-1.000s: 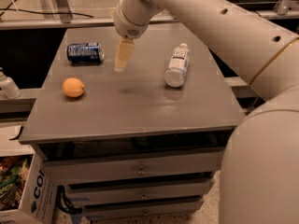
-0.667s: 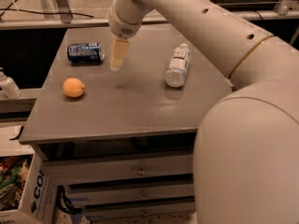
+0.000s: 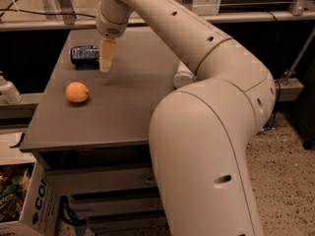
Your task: Pick pepsi can
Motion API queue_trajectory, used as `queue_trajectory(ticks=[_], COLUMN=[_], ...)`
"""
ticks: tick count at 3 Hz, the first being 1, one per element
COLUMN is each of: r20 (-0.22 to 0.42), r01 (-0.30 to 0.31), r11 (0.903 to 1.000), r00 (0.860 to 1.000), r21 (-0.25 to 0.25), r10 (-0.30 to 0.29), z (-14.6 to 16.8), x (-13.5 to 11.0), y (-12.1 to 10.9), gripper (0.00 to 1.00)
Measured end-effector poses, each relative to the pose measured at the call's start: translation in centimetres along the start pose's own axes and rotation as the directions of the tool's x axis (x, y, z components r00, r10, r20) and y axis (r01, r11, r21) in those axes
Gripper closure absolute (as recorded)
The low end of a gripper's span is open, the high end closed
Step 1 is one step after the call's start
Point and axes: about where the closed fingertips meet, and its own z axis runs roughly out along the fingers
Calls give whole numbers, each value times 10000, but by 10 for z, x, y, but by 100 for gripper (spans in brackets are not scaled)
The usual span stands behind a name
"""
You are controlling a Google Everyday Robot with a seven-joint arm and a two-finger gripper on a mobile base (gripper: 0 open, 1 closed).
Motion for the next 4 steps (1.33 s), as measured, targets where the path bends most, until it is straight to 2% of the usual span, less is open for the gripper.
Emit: queue_trajectory(ticks=[2,3,4], r20=[-185,-333,-480], r01=[101,-65,-463], r11=[9999,9997,9979], r00=[9998,9994,9979], r21=[-47,-244,-448], r10=[-102,56,441], z=[27,43,58], x=[-36,-47,-46], y=[-3,-7,-11], gripper=[0,0,0])
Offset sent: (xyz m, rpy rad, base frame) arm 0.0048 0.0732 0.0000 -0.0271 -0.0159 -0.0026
